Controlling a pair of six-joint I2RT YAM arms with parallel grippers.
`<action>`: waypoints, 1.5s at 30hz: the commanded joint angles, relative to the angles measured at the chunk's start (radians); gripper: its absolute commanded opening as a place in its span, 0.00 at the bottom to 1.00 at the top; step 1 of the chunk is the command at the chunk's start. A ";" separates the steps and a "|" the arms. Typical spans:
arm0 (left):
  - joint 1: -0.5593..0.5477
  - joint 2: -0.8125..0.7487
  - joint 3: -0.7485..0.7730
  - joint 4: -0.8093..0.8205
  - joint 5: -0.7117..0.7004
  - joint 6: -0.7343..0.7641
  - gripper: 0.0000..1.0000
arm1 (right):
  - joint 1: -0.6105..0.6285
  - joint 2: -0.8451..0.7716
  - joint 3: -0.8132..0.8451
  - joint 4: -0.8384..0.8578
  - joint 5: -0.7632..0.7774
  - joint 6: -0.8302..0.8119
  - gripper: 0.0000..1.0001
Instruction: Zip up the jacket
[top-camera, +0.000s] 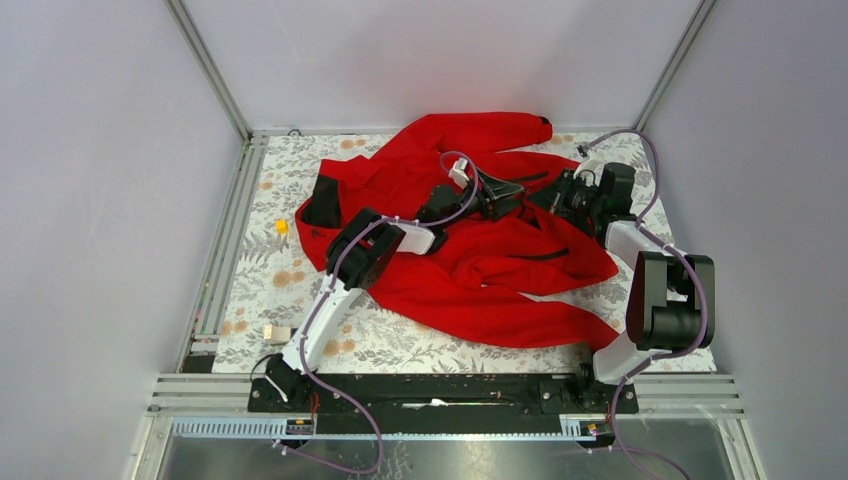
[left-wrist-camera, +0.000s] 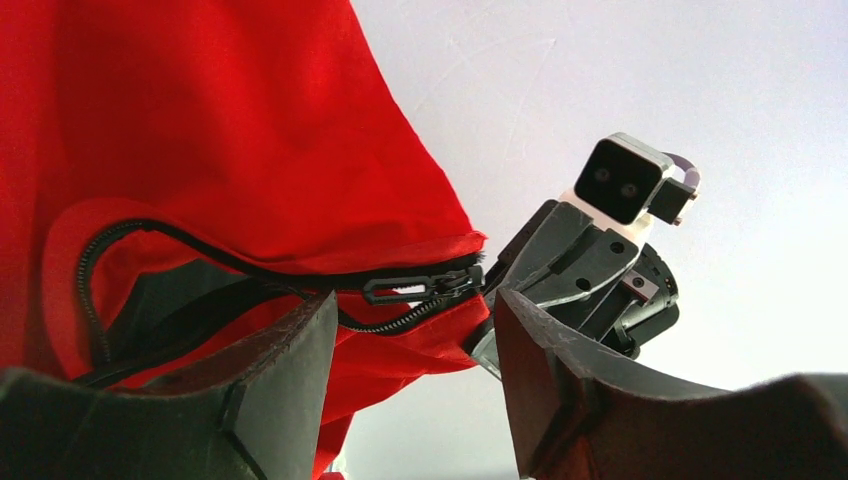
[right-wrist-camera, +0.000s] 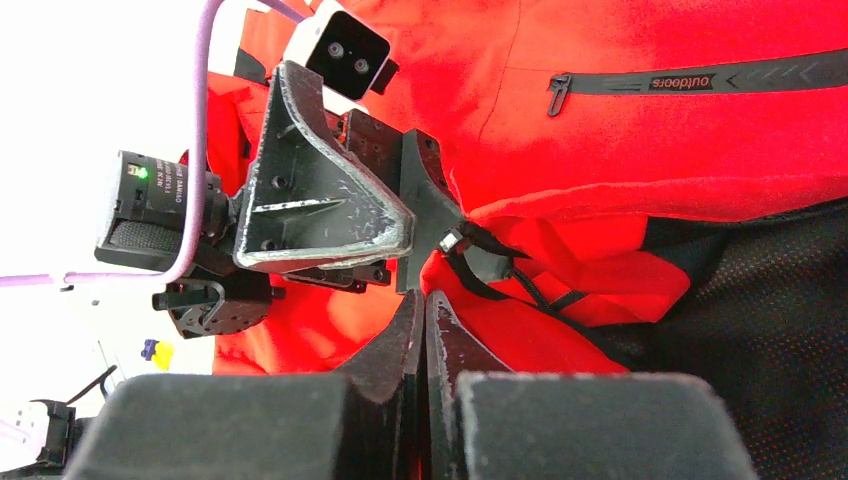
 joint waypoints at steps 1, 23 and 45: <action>0.000 0.017 0.027 0.050 -0.023 -0.012 0.59 | -0.001 -0.045 0.016 0.002 -0.026 -0.021 0.00; 0.011 -0.001 0.030 0.141 -0.011 -0.040 0.51 | -0.001 -0.046 0.017 0.000 -0.028 -0.023 0.00; 0.010 -0.009 0.000 0.183 -0.020 -0.082 0.53 | 0.003 -0.048 0.022 -0.011 -0.027 -0.029 0.00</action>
